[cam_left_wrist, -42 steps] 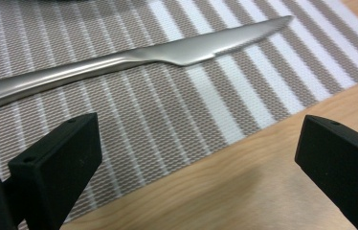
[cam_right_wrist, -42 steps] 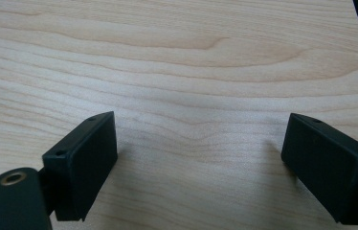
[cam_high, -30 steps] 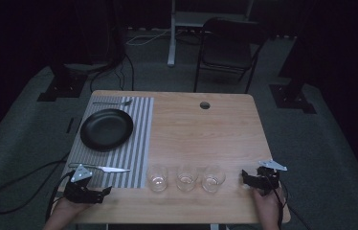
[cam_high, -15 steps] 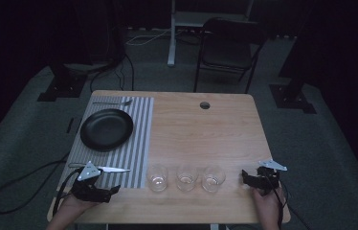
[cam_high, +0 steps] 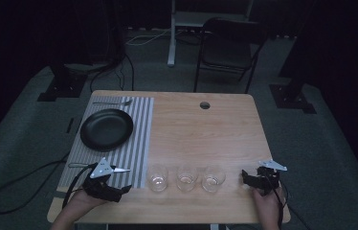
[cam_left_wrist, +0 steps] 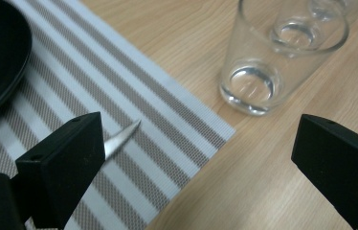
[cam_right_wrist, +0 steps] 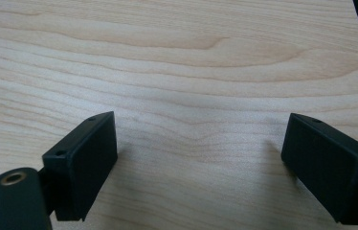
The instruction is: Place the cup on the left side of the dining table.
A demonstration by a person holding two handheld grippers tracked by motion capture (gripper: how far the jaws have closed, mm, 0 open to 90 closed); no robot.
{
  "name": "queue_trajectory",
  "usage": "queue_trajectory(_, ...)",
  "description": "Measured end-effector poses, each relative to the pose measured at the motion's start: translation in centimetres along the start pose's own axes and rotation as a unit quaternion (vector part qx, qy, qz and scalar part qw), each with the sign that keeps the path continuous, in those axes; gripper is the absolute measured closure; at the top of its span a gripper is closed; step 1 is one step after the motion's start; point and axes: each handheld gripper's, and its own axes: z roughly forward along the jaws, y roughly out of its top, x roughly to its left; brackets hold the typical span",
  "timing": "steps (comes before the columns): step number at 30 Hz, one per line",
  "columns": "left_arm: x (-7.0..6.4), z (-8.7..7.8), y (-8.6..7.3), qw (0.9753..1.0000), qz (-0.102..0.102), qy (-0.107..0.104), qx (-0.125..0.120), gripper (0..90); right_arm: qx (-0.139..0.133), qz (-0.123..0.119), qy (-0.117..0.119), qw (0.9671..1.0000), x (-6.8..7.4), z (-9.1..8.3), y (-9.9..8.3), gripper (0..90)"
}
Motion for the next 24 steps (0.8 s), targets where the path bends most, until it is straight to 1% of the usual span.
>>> queue_trajectory(2,-0.3,0.2,0.5,1.0000,0.009,-0.004,-0.002,4.7,0.000,0.000,0.000,1.0000,0.0,0.0,0.0,11.6)
queue_trajectory(3,-0.4,0.2,0.8,0.9998,0.010,-0.014,-0.005,4.7,0.000,0.000,0.000,1.0000,0.0,0.0,0.0,11.6)
queue_trajectory(4,-0.6,0.3,1.0,0.9998,0.011,-0.015,-0.010,4.7,0.000,0.000,0.000,1.0000,0.0,0.0,0.0,11.6)
queue_trajectory(6,-0.7,0.4,1.3,0.9996,0.015,-0.021,-0.010,4.7,0.000,0.000,0.000,1.0000,0.0,0.0,0.0,11.6)
queue_trajectory(9,-1.1,0.8,1.8,0.9993,0.027,-0.024,-0.002,4.7,-0.001,-0.001,0.000,1.0000,0.0,0.0,0.0,11.6)
queue_trajectory(11,-1.3,1.0,2.1,0.9990,0.030,-0.033,-0.004,4.7,-0.001,-0.001,0.000,1.0000,0.0,0.0,0.0,11.6)
queue_trajectory(13,-1.5,1.1,2.5,0.9987,0.036,-0.034,-0.008,4.7,-0.001,-0.001,0.000,1.0000,0.0,0.0,0.0,11.6)
queue_trajectory(14,-1.6,1.1,2.7,0.9983,0.037,-0.043,-0.010,4.7,-0.001,-0.001,0.000,1.0000,0.0,0.0,0.0,11.6)
queue_trajectory(16,-1.9,1.2,3.1,0.9980,0.045,-0.042,-0.012,4.8,-0.001,-0.001,0.000,1.0000,0.0,0.0,0.0,11.6)
queue_trajectory(17,-2.0,1.2,3.4,0.9976,0.049,-0.046,-0.013,4.8,-0.001,-0.001,0.000,1.0000,0.0,0.0,0.0,11.6)
queue_trajectory(18,-2.2,1.2,3.6,0.9975,0.052,-0.045,-0.016,4.8,-0.001,-0.001,0.000,1.0000,0.0,0.0,0.0,11.6)
queue_trajectory(19,-2.3,1.3,3.8,0.9972,0.055,-0.049,-0.015,4.8,-0.001,-0.001,0.000,1.0000,0.0,0.0,0.0,11.6)
queue_trajectory(21,-2.5,1.5,4.3,0.9967,0.062,-0.050,-0.015,4.8,-0.001,-0.001,0.000,1.0000,0.0,0.0,0.0,11.6)
queue_trajectory(22,-2.6,1.6,4.5,0.9962,0.065,-0.056,-0.014,4.8,-0.001,-0.001,0.000,1.0000,0.0,0.0,0.0,11.6)
queue_trajectory(24,-2.9,1.8,5.0,0.9958,0.071,-0.057,-0.014,4.8,-0.001,-0.001,0.000,1.0000,0.0,0.0,0.0,11.6)
